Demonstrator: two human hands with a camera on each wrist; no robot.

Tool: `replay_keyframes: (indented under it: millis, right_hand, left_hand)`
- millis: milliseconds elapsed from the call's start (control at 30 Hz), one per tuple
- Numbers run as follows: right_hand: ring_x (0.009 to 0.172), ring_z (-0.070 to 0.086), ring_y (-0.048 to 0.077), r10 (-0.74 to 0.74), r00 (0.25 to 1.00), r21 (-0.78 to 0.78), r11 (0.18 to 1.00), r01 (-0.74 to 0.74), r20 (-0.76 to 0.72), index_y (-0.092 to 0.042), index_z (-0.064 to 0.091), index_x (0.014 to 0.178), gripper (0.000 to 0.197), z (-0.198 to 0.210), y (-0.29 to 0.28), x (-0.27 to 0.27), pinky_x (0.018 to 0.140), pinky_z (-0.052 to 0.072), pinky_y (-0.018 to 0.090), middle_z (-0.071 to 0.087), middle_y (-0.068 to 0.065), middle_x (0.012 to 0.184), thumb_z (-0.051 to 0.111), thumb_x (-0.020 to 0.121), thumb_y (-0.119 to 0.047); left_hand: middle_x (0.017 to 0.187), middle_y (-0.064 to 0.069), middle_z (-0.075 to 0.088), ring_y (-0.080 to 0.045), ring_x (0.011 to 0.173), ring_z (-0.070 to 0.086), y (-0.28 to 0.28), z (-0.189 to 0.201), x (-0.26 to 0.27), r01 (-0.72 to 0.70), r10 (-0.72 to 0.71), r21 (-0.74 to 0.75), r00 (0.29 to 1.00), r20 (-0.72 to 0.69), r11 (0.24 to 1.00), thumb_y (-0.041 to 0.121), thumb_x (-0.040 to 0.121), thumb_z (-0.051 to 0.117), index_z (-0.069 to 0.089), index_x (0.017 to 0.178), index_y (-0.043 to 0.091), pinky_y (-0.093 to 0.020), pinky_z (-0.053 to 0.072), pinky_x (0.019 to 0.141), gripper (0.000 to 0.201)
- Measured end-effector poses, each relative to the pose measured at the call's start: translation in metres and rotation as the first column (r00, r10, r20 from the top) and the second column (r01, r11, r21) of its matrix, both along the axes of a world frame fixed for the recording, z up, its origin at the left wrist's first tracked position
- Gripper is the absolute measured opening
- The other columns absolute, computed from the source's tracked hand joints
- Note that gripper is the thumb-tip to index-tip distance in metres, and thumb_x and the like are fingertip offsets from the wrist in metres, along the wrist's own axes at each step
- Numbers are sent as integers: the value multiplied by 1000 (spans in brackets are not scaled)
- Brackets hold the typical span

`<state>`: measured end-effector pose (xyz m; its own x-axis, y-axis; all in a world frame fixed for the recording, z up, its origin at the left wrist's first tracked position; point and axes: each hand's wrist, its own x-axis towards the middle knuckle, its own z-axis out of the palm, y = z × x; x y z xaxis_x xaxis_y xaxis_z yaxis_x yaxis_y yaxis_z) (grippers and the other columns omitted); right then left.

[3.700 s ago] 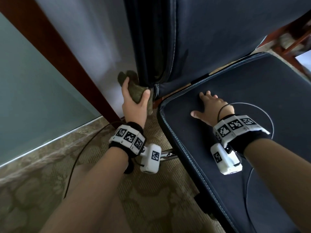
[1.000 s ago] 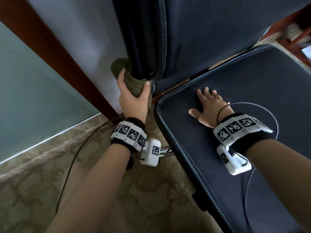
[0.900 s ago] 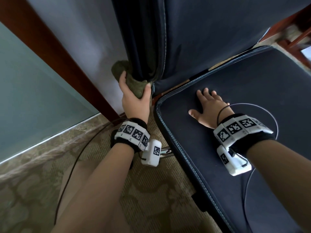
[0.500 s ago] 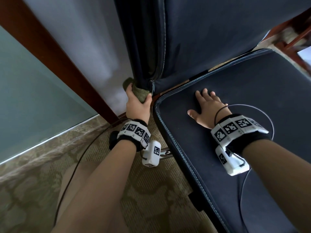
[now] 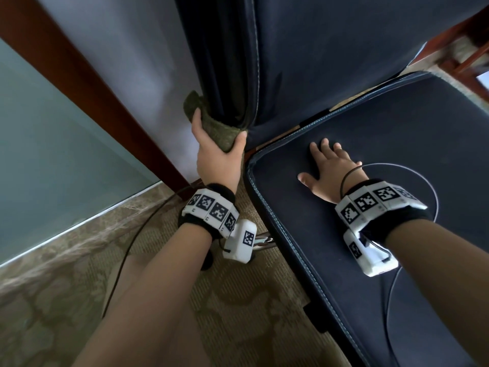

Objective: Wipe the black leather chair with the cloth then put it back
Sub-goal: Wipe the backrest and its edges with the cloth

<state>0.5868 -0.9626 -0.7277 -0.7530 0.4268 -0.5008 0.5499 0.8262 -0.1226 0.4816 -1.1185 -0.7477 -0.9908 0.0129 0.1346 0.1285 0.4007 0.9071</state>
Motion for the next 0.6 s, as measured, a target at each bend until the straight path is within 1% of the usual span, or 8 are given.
replay_keyframes:
  millis: [100, 167, 233, 333, 433, 467, 533, 600]
  right_hand:
    - [144, -7, 21, 1, 1000, 2, 1000, -1, 4, -23, -3, 149, 75, 0, 1, 0, 110, 15, 60, -10, -3, 157, 37, 93, -53]
    - [144, -7, 21, -1, 1000, 5, 1000, 1, 1, -23, -3, 149, 75, 0, 1, -1, 109, 16, 60, -9, -3, 157, 37, 93, -53]
    - [144, -7, 22, -4, 1000, 8, 1000, 4, 0, -23, -2, 149, 74, 1, 1, -1, 110, 16, 60, -9, -3, 157, 37, 93, -53]
    - [144, -7, 22, -8, 1000, 7, 1000, 8, 3, -22, -3, 149, 74, 2, 1, -2, 110, 15, 60, -10, -3, 157, 36, 93, -53]
    - [144, -7, 22, -7, 1000, 14, 1000, 7, 6, -22, -3, 149, 74, 2, 1, -2, 110, 16, 60, -10, -3, 157, 35, 93, -53]
    - [144, -7, 22, -5, 1000, 16, 1000, 5, 6, -22, -3, 149, 74, 1, 1, -2, 110, 16, 61, -10, -3, 157, 35, 93, -53]
    - [144, -7, 22, -3, 1000, 14, 1000, 3, 6, -23, -4, 149, 74, 1, 1, -1, 110, 16, 60, -10, -3, 157, 35, 93, -53]
    - [144, -7, 21, -1, 1000, 11, 1000, 1, 7, -22, -4, 149, 74, 0, 0, -1, 110, 15, 60, -10, -3, 157, 35, 94, -53]
  left_hand:
    - [106, 8, 59, -19, 97, 62, 8, 4, -1, -60, 61, -29, 997, 47, 998, 33, 78, 70, 27, 142, 27, -28, 49, 83, 77]
    - [100, 9, 58, -20, 94, 63, 12, 4, -2, -78, 81, -40, 995, 64, 996, 32, 78, 70, 29, 141, 26, -27, 48, 79, 75]
    - [96, 10, 55, -20, 93, 62, 13, 3, -5, -78, 82, -57, 994, 69, 995, 31, 78, 70, 31, 140, 25, -24, 43, 76, 74]
    - [103, 2, 63, -24, 95, 62, 13, -5, -8, -61, 68, -100, 995, 75, 993, 32, 78, 70, 31, 140, 25, -24, 40, 74, 73]
    - [112, -4, 64, -27, 100, 62, 9, -23, -8, -3, 20, -144, 993, 117, 990, 31, 80, 70, 28, 143, 26, -26, 42, 76, 76]
    - [115, -5, 64, -27, 103, 61, 6, -30, -8, 22, 0, -148, 989, 147, 989, 30, 80, 70, 28, 143, 26, -25, 42, 79, 76]
    - [117, -5, 63, -24, 108, 59, 0, -41, -10, 52, -29, -116, 981, 191, 992, 28, 81, 71, 30, 143, 26, -18, 39, 82, 74]
    - [113, 0, 62, -18, 107, 58, -4, -43, -9, 48, -38, -57, 986, 165, 997, 27, 81, 71, 34, 142, 21, -9, 35, 80, 72]
